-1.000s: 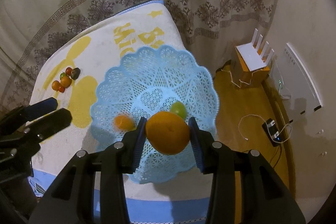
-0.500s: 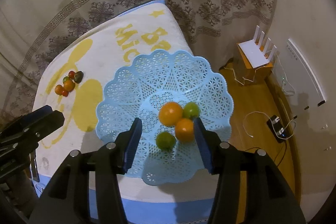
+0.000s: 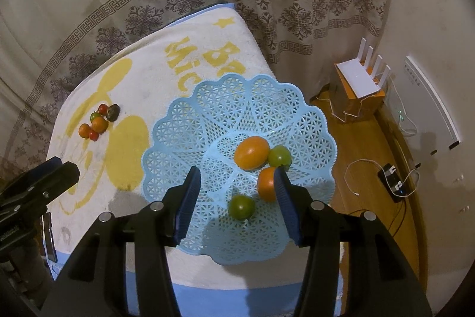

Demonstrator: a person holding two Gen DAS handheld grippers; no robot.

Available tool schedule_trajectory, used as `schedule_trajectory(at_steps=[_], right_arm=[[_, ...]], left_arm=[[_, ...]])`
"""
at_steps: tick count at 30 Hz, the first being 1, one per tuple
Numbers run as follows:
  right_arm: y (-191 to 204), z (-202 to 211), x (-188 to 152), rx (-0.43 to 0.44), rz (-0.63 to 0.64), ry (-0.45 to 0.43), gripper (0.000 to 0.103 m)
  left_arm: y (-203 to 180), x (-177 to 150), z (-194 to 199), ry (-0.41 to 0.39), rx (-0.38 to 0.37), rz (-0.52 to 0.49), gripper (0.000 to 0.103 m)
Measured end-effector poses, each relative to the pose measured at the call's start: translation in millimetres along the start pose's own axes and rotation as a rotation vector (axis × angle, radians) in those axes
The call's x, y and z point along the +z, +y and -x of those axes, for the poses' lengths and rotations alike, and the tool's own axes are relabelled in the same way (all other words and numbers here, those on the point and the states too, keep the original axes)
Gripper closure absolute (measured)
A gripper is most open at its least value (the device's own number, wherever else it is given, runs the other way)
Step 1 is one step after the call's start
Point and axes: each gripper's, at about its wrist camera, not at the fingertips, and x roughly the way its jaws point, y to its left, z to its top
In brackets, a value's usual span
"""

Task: Organize fruits
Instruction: 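Open the left tool over the basket while the right tool releases its orange tomato, then move both open tools back toward the tomato cluster on the towel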

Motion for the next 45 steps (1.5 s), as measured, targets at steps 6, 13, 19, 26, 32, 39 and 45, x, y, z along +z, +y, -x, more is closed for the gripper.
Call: schedule_trajectory(at_steps=[6,13,19,26,32,39,45], right_arm=[[12.5,-2.0,1.5,0.01,0.014,-0.01,0.043],[34.9,-4.1,2.4,0.028,0.043,-0.021,0.043],[53.8,-9.5,1.3,0.037,0.066,-0.014,0.043],[74.5,-14.8,0.5,0.047,0.087,-0.011,0.043],[92.2,-19.7,1.2,0.062,0.103,-0.012,0.043],[116.1,-29.0,1.6,0.078,0.136,0.004,0.043],[134.0,-36.0,2.1,0.083,0.159,0.015,0.043]], left_arm=[[16.5,-3.8,2.4,0.008,0.022,0.033,0.023],[39.9,-8.6,11.0,0.001,0.045,0.073,0.023],[65.5,-14.2,19.0,-0.004,0.069,0.116,0.023],[93.1,-19.0,26.2,-0.009,0.106,0.157,0.023],[117.3,-22.7,31.3,-0.011,0.126,0.194,0.023],[141.4,-26.8,34.6,-0.007,0.142,0.224,0.023],[161.9,-28.6,34.3,0.002,0.15,0.249,0.023]])
